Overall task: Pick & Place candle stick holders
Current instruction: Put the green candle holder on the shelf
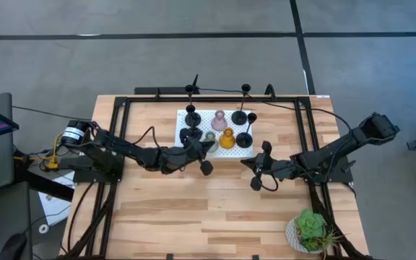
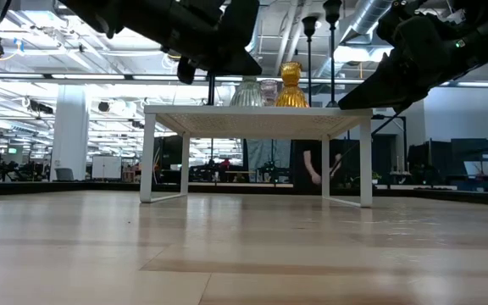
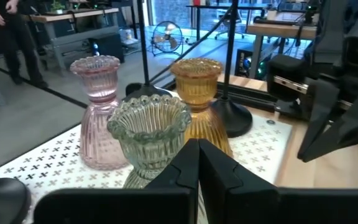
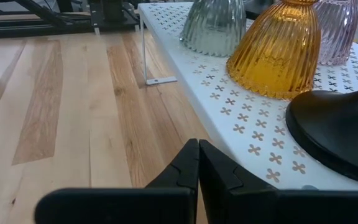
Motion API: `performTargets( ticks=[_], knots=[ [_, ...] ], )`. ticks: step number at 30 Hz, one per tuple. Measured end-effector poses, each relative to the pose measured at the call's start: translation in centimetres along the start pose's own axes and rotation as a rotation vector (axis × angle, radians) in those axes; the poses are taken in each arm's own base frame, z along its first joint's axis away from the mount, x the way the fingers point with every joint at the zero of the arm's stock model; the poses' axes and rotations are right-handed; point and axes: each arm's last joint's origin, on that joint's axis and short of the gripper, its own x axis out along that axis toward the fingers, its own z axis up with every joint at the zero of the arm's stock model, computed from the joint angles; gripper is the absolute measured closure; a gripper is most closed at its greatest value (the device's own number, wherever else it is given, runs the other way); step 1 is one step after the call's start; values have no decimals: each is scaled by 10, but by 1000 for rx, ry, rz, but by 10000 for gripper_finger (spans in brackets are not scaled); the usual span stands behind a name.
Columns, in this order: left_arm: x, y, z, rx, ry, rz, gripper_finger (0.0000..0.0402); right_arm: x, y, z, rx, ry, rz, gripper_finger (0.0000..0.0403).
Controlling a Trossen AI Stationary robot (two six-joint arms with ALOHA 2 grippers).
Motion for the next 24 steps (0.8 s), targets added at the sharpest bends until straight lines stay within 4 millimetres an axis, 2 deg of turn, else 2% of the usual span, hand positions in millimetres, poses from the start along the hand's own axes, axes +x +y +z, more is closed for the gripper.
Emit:
performTargets(
  ticks=[24],
  knots=[
    [2, 2, 3, 85, -20, 13, 398, 0, 0, 0, 0, 0, 0, 403]
  ],
)
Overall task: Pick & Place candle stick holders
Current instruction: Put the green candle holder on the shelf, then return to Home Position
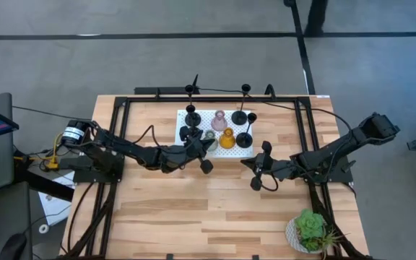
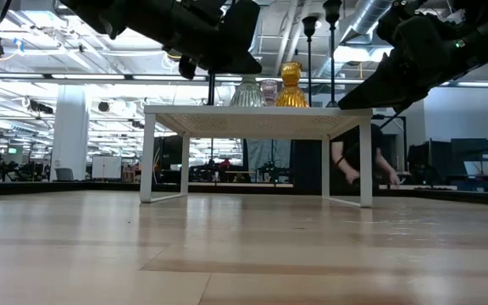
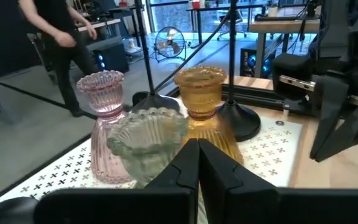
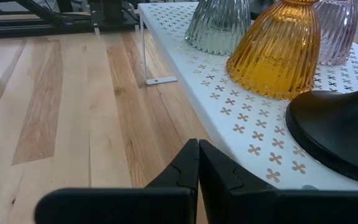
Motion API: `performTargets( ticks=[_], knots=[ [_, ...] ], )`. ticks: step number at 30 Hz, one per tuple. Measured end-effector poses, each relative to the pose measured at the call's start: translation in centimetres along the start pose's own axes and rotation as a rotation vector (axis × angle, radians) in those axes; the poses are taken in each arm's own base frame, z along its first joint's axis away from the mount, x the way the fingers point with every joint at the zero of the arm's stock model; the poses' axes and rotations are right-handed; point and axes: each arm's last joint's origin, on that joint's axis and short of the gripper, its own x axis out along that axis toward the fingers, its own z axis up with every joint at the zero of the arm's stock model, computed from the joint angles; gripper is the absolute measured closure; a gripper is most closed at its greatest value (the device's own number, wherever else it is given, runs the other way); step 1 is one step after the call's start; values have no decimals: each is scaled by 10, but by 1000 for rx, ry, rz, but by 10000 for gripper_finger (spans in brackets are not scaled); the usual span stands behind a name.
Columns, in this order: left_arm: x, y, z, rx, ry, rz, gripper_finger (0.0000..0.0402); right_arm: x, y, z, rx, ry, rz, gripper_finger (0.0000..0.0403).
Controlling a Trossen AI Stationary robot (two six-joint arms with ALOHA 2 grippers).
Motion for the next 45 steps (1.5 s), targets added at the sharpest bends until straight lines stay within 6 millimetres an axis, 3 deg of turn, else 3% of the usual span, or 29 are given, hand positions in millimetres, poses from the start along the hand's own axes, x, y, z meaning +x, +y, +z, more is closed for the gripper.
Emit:
performTargets(
  ticks=[6, 12, 18, 24, 35, 42, 45],
  knots=[
    [-14, -16, 3, 66, -22, -72, 398, 0, 0, 0, 0, 0, 0, 403],
    [-42, -27, 20, 179, -69, -172, 398, 0, 0, 0, 3, -2, 1, 403],
    [-71, -16, 39, 229, -48, -445, 396, -1, 2, 0, -1, -3, 12, 403],
    [-94, -2, 43, 162, 42, -721, 396, -2, 4, 0, -4, -3, 23, 403],
    [-135, 33, 44, 196, -19, -609, 395, -3, 7, 0, 3, 13, 127, 403],
    [-144, 49, 32, 25, 18, -593, 395, -2, 7, 1, 6, 3, 128, 403],
    [-143, 48, 25, 46, 35, -593, 395, -2, 7, 2, 14, -10, 131, 403]
  ],
)
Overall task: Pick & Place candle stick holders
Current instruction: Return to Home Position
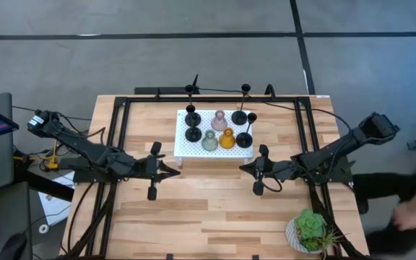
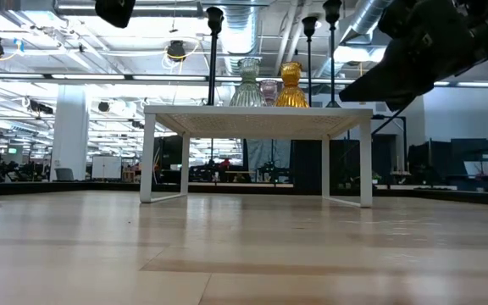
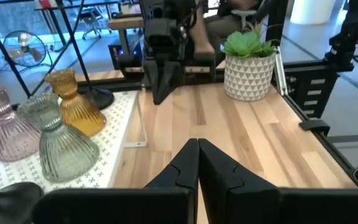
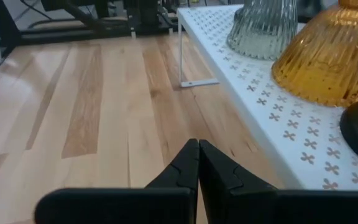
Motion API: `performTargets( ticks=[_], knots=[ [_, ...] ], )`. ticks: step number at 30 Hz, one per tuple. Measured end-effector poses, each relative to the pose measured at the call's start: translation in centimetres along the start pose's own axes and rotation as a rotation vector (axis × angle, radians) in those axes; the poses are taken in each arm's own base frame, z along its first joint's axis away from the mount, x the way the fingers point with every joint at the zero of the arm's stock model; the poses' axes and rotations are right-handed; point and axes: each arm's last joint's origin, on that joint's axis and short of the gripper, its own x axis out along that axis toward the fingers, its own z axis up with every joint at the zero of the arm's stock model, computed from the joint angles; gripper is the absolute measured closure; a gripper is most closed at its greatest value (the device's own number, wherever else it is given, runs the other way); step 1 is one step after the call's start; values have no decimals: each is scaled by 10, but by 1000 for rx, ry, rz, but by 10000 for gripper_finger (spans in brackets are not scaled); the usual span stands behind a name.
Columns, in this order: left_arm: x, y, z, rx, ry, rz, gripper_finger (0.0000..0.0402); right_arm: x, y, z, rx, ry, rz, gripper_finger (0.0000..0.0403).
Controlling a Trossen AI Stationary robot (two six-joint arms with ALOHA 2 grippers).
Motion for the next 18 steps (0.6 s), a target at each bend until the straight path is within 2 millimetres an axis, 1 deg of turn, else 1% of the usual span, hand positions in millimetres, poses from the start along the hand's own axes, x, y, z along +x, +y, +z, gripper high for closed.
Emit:
performTargets(
  ticks=[4, 9, 15, 18],
  knots=[
    [1, 1, -1, 3, 1, 3, 395, 0, 1, 3, 16, -28, 7, 403],
    [1, 6, 2, 68, -25, -56, 395, 0, 1, 4, 20, -35, 9, 403],
    [6, 23, 4, 57, -46, -20, 395, 0, 1, 5, 28, -48, 12, 403],
    [6, 33, 7, 42, -70, -13, 395, 0, 1, 5, 29, -49, 13, 403]
  ],
)
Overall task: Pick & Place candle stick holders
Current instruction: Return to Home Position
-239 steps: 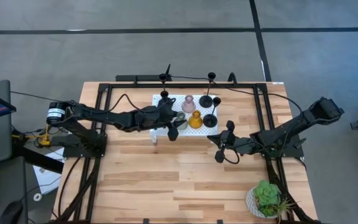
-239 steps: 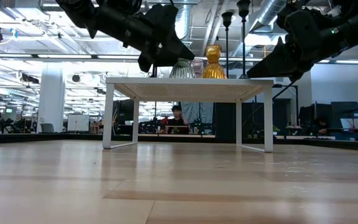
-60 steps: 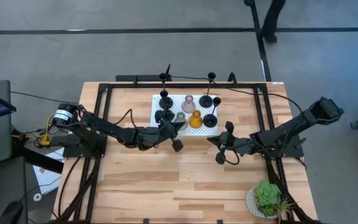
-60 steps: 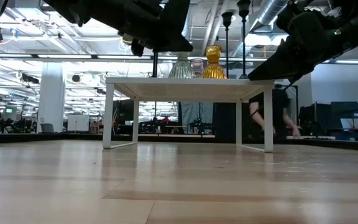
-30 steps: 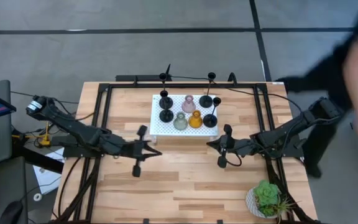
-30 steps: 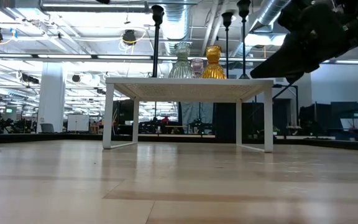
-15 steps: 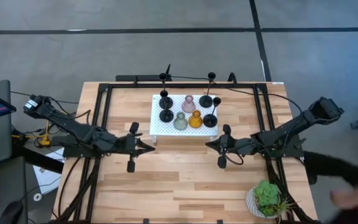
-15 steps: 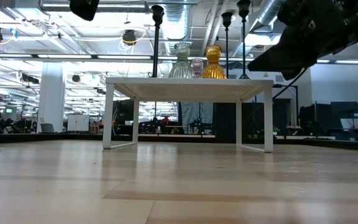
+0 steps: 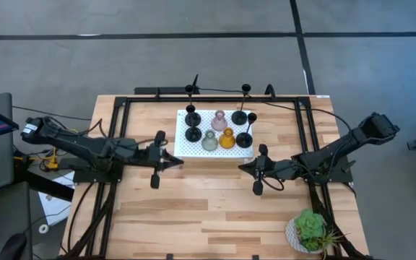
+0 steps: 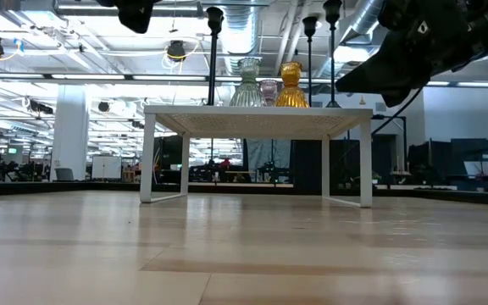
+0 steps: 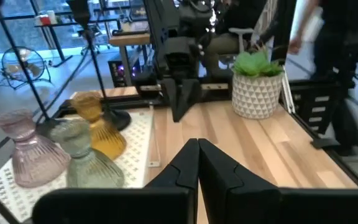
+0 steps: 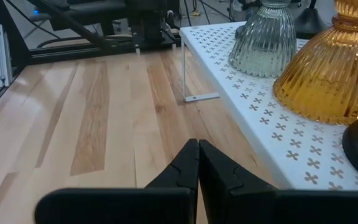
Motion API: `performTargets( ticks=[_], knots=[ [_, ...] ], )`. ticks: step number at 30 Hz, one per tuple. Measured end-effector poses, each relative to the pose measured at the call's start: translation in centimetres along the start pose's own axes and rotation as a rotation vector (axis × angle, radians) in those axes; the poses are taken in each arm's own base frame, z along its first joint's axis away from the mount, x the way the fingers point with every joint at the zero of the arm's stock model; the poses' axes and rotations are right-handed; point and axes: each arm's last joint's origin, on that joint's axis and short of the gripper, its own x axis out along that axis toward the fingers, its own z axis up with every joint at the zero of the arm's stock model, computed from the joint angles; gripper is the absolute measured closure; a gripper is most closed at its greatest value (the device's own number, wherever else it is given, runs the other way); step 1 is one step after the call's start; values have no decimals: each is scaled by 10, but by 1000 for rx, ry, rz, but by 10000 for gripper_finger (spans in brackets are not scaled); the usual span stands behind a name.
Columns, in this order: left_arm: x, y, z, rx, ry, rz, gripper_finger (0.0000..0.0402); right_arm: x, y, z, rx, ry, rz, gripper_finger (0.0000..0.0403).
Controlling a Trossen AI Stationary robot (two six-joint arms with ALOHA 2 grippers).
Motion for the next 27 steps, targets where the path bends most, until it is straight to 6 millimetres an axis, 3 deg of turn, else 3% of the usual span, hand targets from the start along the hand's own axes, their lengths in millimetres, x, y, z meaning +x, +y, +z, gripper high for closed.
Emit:
performTargets(
  ticks=[7, 13, 20, 27],
  knots=[
    [-13, 10, 10, -3, -76, -17, 395, -2, 0, 4, -28, -28, 6, 403],
    [-35, 15, 20, 16, -144, -9, 395, -13, -1, 26, -83, -120, 25, 403],
    [-61, 19, 21, 9, -144, -9, 395, -45, -15, 48, -121, -182, 258, 403],
    [-64, 20, 20, 18, -132, -5, 395, -82, -46, 65, -88, -282, 382, 403]
  ],
)
